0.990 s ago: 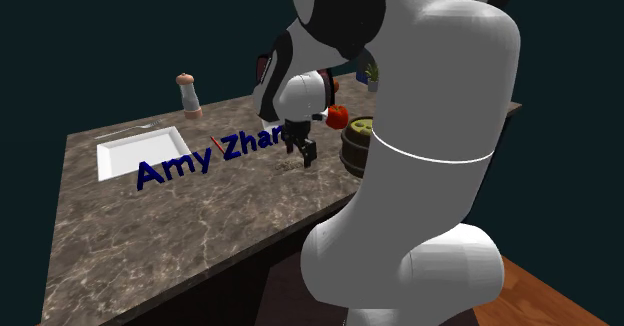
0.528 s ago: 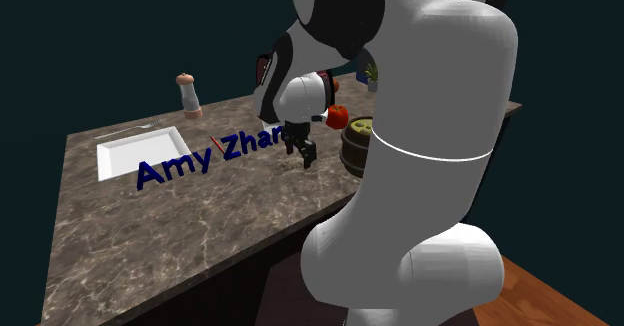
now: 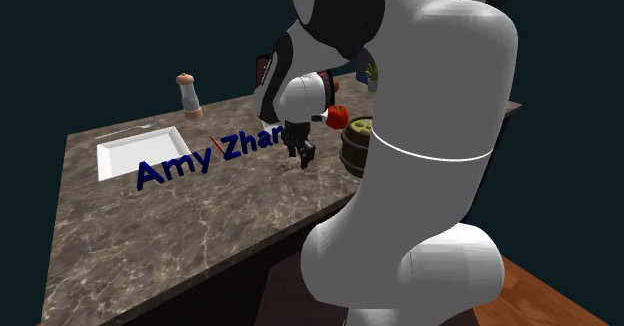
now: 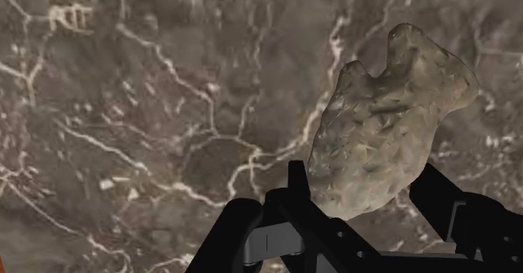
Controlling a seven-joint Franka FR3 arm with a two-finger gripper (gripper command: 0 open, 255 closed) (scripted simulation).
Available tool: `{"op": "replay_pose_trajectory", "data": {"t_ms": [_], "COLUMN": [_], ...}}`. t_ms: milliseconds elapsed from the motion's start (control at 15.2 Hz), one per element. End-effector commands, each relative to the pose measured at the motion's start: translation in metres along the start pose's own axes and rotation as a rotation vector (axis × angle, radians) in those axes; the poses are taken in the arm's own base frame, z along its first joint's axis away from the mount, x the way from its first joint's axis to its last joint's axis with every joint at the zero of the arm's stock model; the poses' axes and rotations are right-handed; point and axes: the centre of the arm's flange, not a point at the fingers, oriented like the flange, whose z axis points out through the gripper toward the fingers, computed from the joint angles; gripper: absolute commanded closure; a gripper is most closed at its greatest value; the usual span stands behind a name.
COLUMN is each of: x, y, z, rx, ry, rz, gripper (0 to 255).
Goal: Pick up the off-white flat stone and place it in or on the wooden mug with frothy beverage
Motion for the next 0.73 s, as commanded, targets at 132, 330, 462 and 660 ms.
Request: {"op": "replay_pose_trajectory", "data": {"t_ms": [132,330,462,660], "x": [0.0,0.001,0.001,0.002], "y": [0.0,-0.002,-0.003,-0.004], "z": [-0.005,-0.021,-0.031,-0.047], "rx": [0.0,0.0,0.0,0.0], "ry": [0.0,0.0,0.0,0.0], "rz": [0.0,0.0,0.0,0.0], "gripper": [255,255,255,255]}}
